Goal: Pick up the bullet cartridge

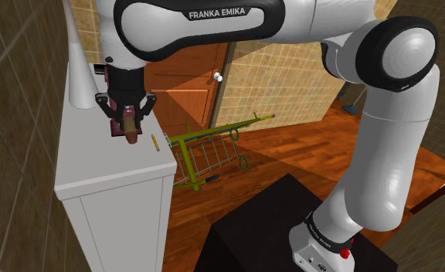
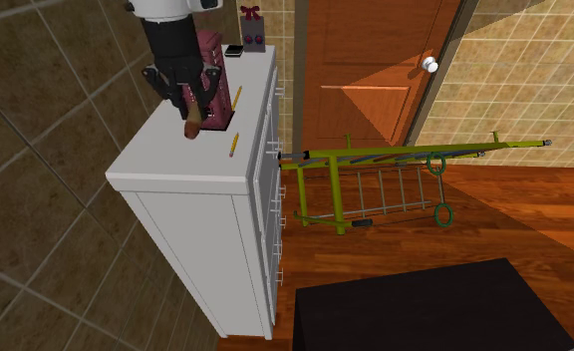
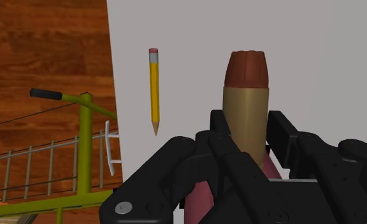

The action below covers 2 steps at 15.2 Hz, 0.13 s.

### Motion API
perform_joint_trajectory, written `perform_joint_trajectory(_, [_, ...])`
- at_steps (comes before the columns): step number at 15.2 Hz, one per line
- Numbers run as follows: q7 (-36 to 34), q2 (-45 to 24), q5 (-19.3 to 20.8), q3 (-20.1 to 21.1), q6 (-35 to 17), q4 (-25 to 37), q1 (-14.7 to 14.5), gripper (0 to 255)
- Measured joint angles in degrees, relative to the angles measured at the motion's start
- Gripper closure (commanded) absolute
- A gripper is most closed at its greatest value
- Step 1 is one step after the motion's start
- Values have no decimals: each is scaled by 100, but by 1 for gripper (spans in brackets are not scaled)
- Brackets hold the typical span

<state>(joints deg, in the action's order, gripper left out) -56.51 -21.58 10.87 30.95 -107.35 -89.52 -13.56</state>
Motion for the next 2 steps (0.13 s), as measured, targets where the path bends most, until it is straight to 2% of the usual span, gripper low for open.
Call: perform_joint_trajectory(2, [11,16,-13,7,110,98,-5,255])
